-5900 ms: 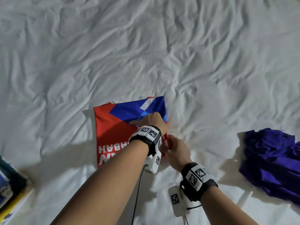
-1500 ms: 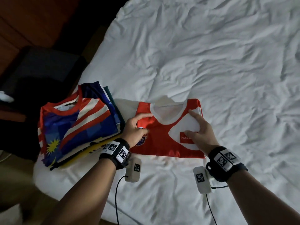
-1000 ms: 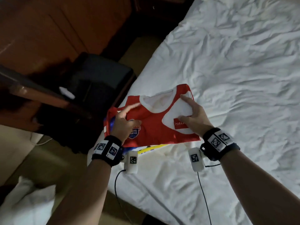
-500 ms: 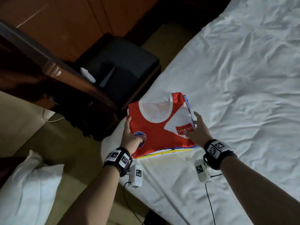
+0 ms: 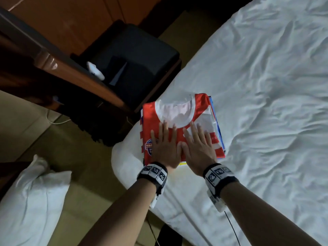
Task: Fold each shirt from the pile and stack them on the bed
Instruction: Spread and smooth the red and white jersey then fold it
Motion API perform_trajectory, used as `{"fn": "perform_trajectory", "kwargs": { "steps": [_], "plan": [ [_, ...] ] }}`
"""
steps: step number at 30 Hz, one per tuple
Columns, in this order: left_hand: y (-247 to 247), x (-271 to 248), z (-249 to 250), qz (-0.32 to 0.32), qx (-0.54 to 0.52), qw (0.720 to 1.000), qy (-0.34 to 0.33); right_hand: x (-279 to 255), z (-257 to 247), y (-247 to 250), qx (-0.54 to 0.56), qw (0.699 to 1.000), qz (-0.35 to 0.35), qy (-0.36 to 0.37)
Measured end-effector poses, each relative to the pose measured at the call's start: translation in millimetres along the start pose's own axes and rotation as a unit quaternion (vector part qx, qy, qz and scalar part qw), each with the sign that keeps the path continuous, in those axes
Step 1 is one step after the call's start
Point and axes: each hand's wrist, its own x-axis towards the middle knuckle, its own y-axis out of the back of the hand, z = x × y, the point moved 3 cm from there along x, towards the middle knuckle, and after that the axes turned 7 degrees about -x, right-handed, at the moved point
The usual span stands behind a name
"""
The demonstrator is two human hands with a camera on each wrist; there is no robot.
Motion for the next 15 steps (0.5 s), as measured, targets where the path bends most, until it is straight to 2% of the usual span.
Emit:
{"fn": "perform_trajectory", "kwargs": {
  "steps": [4, 7, 10, 12, 15],
  "plan": [
    [-14, -1, -25, 0.011, 0.01, 1.0, -0.027, -4, 18, -25, -0.028, 0.999, -0.006, -0.022],
    [-15, 3, -29, 0.009, 0.015, 1.0, -0.018, -1, 23, -27, -0.045, 0.998, -0.009, -0.037],
    [-10, 7, -23, -0.017, 0.02, 1.0, 0.01, -3, 23, -22, -0.032, 0.997, -0.017, -0.069],
    [0, 7, -14, -0.059, 0.037, 0.997, 0.028, -8, 24, -12, -0.011, 0.996, -0.037, -0.084],
    [23, 8, 9, -0.095, 0.077, 0.992, 0.013, -25, 30, 7, 0.037, 0.991, -0.042, -0.119]
  ]
}}
